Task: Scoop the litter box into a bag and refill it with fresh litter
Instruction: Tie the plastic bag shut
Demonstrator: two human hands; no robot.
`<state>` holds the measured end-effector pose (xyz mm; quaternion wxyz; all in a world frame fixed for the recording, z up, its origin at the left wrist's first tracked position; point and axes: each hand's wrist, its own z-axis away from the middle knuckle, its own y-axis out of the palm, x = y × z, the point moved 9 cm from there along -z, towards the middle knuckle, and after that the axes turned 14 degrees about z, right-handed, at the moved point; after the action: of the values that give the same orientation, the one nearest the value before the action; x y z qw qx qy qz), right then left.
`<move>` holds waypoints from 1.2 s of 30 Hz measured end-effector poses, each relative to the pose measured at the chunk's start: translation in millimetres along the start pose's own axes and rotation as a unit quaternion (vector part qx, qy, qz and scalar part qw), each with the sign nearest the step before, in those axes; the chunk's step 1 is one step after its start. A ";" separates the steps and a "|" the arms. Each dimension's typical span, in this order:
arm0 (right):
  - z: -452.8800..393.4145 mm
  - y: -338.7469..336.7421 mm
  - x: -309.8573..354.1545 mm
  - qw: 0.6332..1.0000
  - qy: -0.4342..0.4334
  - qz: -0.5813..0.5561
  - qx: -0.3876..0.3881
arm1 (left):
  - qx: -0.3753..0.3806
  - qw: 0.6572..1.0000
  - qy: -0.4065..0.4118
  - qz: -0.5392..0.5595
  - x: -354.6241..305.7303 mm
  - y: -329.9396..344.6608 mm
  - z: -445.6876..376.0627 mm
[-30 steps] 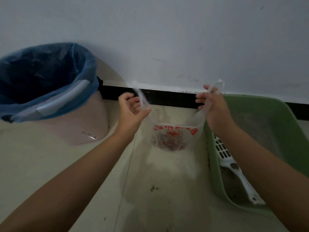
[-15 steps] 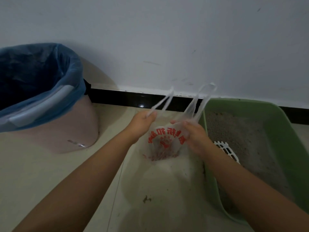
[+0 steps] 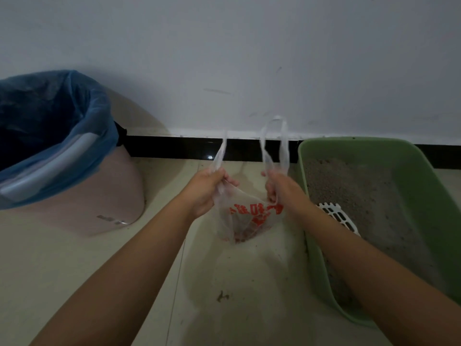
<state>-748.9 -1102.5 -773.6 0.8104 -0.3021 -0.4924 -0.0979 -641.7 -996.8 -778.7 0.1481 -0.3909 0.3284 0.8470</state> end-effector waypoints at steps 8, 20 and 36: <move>11.5 17.8 16.3 0.977 -0.059 0.178 0.097 | 0.132 0.917 -0.063 -0.371 20.3 17.3 11.9; 14.3 40.4 -3.8 0.902 -0.029 0.381 0.200 | 0.139 0.972 -0.038 -0.188 16.2 25.6 16.5; 12.5 14.1 -6.3 0.987 0.060 -0.041 0.141 | -0.019 0.967 0.209 -0.143 -27.4 21.1 20.2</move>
<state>-754.9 -1084.8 -780.4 0.8683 -0.1579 -0.4636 -0.0792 -646.0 -998.8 -738.9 0.1886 -0.6050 0.2766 0.7224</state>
